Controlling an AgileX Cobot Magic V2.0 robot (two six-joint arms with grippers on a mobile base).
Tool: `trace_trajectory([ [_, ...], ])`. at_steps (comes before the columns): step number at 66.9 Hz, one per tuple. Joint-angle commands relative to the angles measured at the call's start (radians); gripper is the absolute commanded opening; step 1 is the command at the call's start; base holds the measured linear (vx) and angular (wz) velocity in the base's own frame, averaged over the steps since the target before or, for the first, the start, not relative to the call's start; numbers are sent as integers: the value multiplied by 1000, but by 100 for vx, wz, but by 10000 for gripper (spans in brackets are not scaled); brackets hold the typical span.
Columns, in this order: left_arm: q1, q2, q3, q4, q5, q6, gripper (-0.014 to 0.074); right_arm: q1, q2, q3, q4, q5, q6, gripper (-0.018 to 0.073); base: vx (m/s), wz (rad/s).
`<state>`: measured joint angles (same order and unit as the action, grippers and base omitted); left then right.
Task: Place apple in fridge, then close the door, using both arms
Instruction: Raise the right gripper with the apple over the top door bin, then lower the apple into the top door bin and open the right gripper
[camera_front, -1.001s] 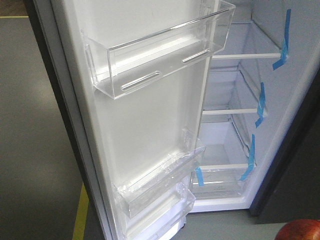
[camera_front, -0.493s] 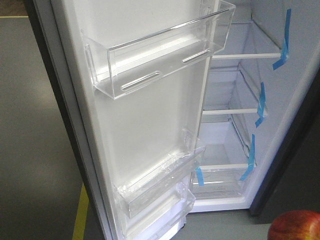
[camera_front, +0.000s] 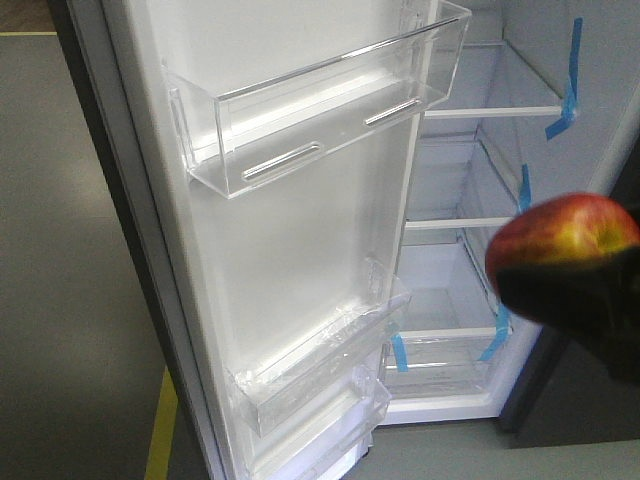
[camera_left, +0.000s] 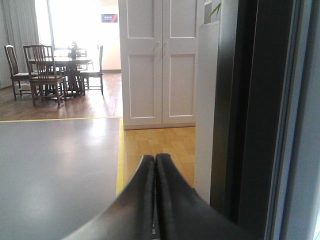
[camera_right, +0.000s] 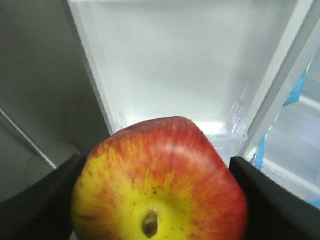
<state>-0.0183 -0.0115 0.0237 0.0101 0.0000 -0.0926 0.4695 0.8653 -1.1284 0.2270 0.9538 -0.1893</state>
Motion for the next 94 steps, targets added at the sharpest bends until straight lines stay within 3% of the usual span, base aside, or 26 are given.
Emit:
trace_trajectory([
  [1, 0, -15, -17, -10, -64, -2, -6, -2, 65, -123, 7, -133, -15, 214, 0, 0],
  [13, 0, -15, -17, -10, -64, -2, -6, -2, 202, -314, 8, -211, -27, 218, 0, 0],
  [30, 0, -15, -17, -10, -64, -2, -6, -2, 406, -558, 6, -211, -53, 222, 0, 0],
  [53, 0, -15, -17, -10, -64, -2, -6, -22, 658, -798, -94, -190, -13, 226, 0, 0],
  [81, 0, -15, -17, -10, -64, -2, -6, -44, 830, -911, -90, -199, -16, 244, 0, 0],
  [94, 0, -15, -17, -10, -64, -2, -6, -44, 843, -911, -94, -196, -16, 342, 0, 0],
])
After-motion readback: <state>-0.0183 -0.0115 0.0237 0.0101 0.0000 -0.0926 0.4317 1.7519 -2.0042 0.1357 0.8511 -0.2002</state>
